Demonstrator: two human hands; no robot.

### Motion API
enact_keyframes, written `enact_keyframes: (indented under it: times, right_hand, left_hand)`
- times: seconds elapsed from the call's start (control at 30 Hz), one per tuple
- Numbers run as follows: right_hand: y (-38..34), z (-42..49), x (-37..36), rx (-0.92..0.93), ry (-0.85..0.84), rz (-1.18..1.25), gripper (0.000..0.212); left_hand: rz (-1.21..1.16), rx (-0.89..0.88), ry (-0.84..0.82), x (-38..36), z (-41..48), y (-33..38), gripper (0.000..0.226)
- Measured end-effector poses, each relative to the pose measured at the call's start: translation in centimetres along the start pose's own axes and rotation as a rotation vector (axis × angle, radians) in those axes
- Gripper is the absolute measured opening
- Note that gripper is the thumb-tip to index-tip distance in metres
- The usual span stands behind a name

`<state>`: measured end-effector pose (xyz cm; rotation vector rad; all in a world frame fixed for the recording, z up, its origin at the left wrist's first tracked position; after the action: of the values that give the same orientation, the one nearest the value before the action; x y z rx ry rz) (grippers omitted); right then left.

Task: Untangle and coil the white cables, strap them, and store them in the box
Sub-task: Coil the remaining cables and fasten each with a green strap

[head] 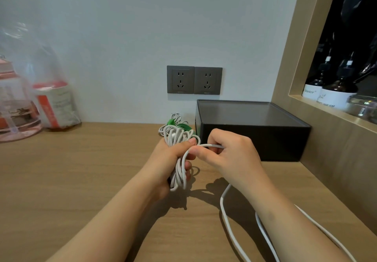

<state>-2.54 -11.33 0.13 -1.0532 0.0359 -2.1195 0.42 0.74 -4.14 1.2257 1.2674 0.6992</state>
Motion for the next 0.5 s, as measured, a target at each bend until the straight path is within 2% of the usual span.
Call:
enact_keyframes:
  times: [0.13, 0.23, 0.33, 0.5]
  right_hand:
    - [0.5, -0.2, -0.3, -0.04, 0.005, -0.057, 0.032]
    - [0.8, -0.2, -0.2, -0.072, 0.024, -0.059, 0.024]
    - [1.0, -0.3, 0.1, -0.075, 0.037, -0.075, 0.018]
    - [1.3, -0.4, 0.6, -0.083, 0.076, -0.037, 0.018]
  left_hand:
    - [0.008, 0.025, -0.052, -0.4, -0.3, 0.0, 0.018]
    - [0.024, 0.023, -0.11, -0.9, -0.9, 0.4, 0.033]
    - [0.2, -0.003, -0.186, -1.4, -1.4, 0.6, 0.041]
    - [0.393, 0.025, -0.185, -0.8, -1.0, 0.5, 0.04]
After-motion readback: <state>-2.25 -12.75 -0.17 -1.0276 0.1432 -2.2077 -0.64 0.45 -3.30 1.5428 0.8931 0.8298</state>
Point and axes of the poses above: each hand's wrist, its own z-axis towards the middle knuckle, its own x-axis out of the back of the hand, y = z × x, the point moved 5 cm from there along z, towards the middle knuckle, and after that the axes turned 9 degrees about x, right-handed, at the moved point
